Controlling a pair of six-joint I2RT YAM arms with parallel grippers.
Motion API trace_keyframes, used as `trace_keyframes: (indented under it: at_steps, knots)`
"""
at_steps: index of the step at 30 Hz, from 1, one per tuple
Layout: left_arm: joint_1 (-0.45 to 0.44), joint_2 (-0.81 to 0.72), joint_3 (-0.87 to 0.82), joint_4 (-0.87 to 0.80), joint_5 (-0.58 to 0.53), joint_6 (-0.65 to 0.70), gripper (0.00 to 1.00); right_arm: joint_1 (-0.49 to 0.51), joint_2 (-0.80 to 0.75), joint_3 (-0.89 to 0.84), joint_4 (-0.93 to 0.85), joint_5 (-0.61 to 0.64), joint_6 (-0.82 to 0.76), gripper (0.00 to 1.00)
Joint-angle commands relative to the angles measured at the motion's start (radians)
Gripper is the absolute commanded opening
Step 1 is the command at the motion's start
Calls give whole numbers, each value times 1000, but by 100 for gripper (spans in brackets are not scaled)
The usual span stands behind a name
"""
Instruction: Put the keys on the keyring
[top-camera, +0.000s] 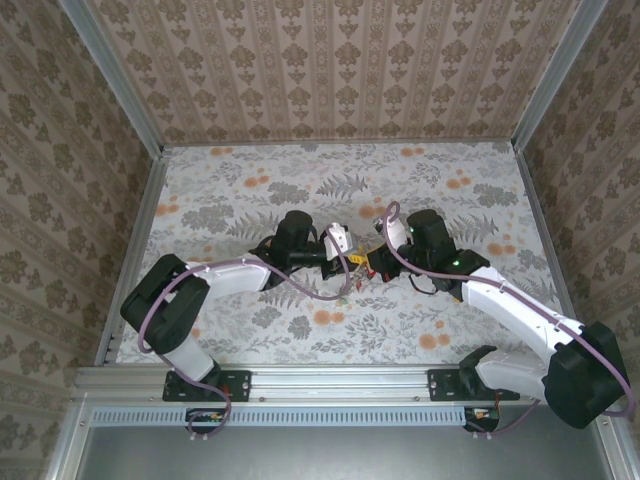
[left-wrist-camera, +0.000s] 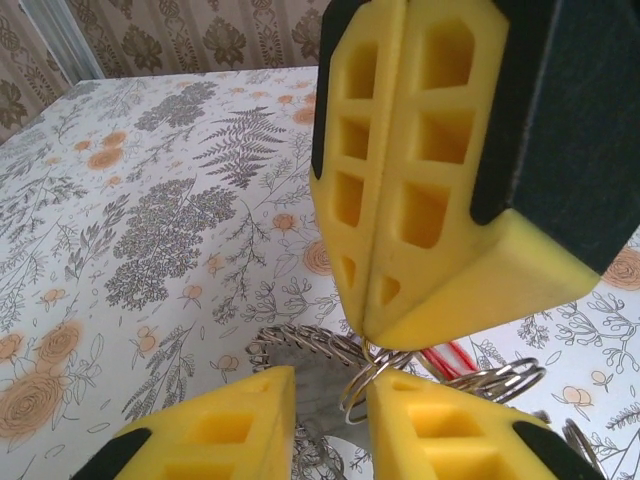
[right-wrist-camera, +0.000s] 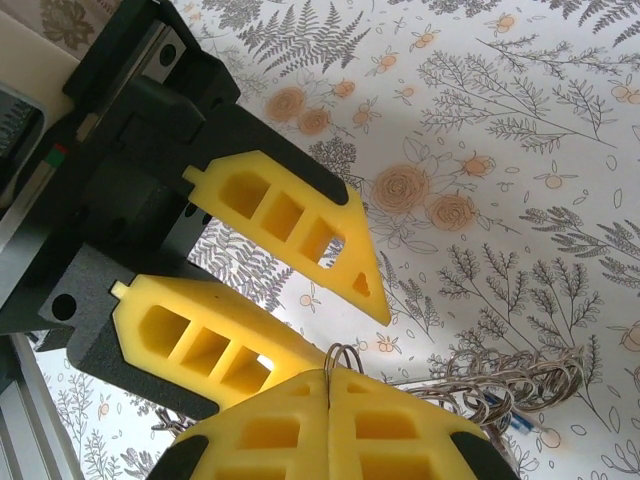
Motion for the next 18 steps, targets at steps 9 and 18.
trace_keyframes:
  at_steps: [9, 18]
  knots:
    - [-7, -8, 70, -182, 58, 99, 30, 0, -11, 51, -31, -51, -65, 0]
    - [-4, 3, 102, -235, 105, 122, 31, 0, -13, 56, -36, -72, -79, 0]
